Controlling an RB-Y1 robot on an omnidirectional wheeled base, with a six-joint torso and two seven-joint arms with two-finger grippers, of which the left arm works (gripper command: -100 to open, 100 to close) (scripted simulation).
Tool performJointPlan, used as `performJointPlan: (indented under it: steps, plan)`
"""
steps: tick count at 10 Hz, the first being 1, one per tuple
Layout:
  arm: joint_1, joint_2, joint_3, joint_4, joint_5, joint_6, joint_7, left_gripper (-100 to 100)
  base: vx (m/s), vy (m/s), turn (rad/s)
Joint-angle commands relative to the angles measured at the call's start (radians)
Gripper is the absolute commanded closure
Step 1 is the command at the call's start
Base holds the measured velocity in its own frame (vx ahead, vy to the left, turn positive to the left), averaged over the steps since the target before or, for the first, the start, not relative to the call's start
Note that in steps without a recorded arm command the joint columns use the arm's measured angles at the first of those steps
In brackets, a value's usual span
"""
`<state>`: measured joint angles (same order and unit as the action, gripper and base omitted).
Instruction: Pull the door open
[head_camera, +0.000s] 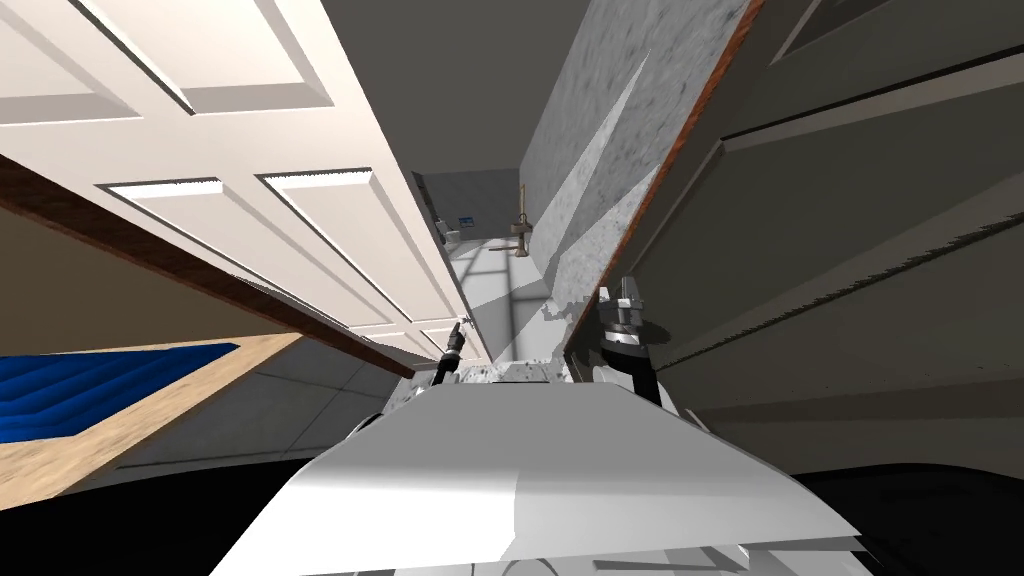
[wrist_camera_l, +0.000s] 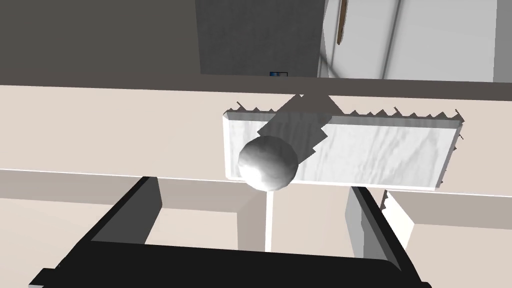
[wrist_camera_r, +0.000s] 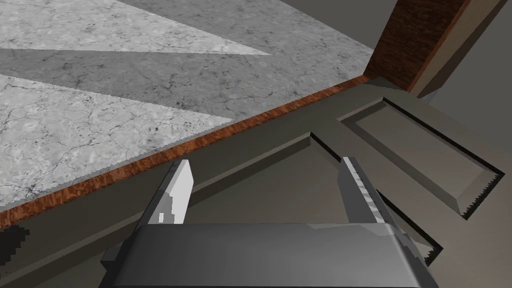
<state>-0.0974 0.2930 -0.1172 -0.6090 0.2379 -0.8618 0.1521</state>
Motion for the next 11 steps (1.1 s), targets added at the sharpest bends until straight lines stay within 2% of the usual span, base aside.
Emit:
performJointPlan:
  steps: [1, 2, 3, 5, 6, 7, 11]
  plan:
    - [-0.017, 0.009, 0.004, 0.039, 0.002, -0.016, 0.013, -100, 0.166, -0.026, -0.034]
    - [-0.017, 0.009, 0.004, 0.039, 0.002, -0.016, 0.013, -100, 0.046, 0.005, 0.004]
    - [-0.009, 0.027, 0.013, 0.049, 0.008, -0.025, 0.028, -100, 0.087, 0.003, -0.147]
    - [-0.003, 0.041, 0.021, 0.056, 0.013, -0.032, 0.039, -100, 0.174, -0.009, -0.100]
    - [0.003, 0.034, 0.018, 0.041, 0.011, -0.024, 0.031, -100, 0.048, -0.009, 0.034]
    - [0.003, 0.034, 0.018, 0.041, 0.011, -0.024, 0.031, 100, -0.026, -0.005, -0.004]
    - [0.003, 0.034, 0.018, 0.041, 0.011, -0.024, 0.031, 100, -0.010, 0.002, -0.007]
